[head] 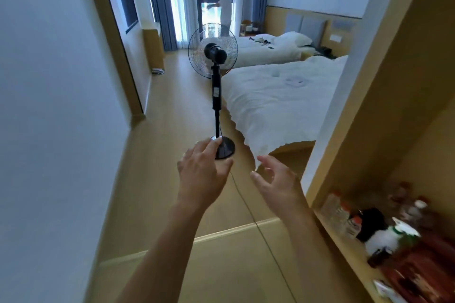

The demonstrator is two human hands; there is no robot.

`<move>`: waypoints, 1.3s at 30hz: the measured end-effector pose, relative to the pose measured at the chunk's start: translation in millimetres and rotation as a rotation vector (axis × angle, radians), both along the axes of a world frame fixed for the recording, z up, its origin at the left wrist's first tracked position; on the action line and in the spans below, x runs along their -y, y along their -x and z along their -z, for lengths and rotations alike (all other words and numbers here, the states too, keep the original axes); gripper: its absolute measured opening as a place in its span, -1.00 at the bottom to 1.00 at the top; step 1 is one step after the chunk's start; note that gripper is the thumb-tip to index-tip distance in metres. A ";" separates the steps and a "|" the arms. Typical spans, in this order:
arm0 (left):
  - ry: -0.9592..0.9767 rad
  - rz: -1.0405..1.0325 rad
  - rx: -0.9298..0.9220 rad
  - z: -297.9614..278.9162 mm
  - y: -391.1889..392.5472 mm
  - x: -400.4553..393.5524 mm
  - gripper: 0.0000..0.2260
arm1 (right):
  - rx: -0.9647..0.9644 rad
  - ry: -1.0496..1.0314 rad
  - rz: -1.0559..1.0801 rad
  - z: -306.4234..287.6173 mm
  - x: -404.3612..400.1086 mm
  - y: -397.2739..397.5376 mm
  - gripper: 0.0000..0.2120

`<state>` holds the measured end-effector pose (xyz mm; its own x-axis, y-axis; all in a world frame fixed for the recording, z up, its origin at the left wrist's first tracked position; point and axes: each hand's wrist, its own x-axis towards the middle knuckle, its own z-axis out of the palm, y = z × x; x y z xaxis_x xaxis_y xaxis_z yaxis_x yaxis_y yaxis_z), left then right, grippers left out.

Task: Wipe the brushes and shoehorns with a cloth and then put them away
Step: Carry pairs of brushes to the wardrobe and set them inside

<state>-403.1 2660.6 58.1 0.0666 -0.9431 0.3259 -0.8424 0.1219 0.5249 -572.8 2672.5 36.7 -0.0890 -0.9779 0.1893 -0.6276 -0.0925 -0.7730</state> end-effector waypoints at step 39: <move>0.019 -0.309 -0.004 16.3 -325.8 666.1 -0.50 | -0.102 0.084 -0.392 3.3 713.0 -335.5 -0.44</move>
<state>-77.3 1994.4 41.8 0.3503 -0.8719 0.3421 -0.8389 -0.1297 0.5286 -237.3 1959.4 33.4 0.3102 -0.9149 0.2582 -0.6054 -0.3995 -0.6884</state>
